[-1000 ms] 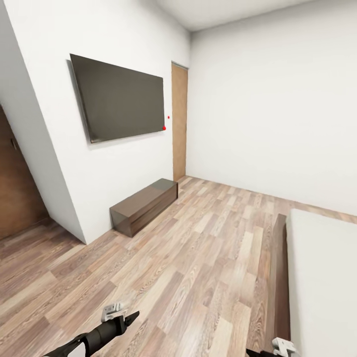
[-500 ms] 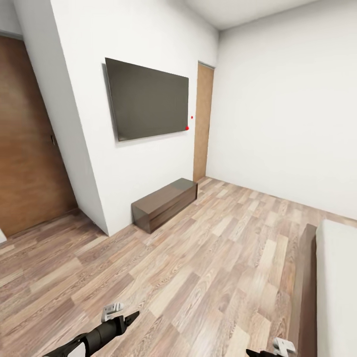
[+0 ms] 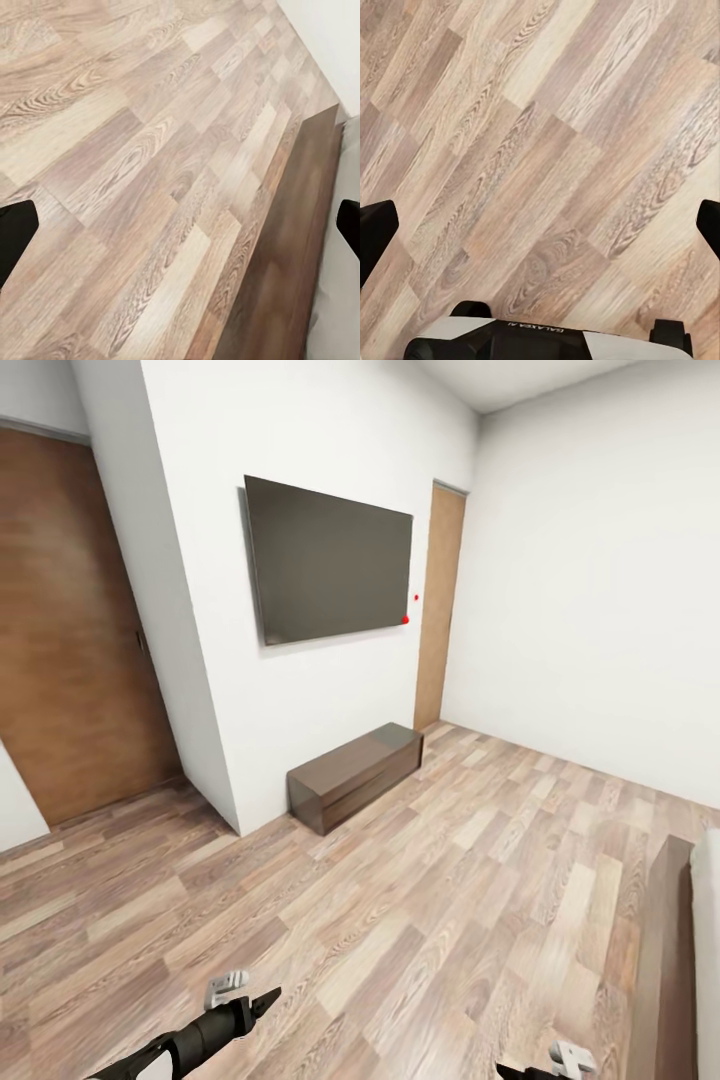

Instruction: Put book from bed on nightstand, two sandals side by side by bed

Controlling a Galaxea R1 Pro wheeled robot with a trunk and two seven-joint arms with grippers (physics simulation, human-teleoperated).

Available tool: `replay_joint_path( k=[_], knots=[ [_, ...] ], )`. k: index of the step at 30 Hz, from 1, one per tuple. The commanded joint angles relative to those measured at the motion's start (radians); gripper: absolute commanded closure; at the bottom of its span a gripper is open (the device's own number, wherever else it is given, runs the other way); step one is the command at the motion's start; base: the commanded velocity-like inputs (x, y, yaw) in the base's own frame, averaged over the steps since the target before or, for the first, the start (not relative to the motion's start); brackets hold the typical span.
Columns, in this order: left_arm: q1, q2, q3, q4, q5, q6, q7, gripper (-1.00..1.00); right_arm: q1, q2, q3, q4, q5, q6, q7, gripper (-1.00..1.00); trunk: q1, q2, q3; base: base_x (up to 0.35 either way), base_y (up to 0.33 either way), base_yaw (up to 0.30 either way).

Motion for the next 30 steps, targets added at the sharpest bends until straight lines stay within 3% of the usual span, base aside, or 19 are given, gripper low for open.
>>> replay_joint_path(
  k=[1, 30],
  knots=[
    [-0.001, 0.0, -0.008, 0.001, 0.004, -0.008, -0.002, -1.0, -0.001, 0.0, -0.008, 0.0, 0.009, -0.002, 0.003, -1.0, 0.001, -0.002, -0.002, 0.324, 0.0, 0.013],
    [-0.001, 0.002, -0.008, 0.002, 0.004, -0.008, 0.0, -1.0, -0.001, 0.0, -0.008, 0.0, 0.009, -0.003, 0.003, -1.0, 0.001, -0.002, -0.002, 0.331, 0.0, 0.001]
  ],
)
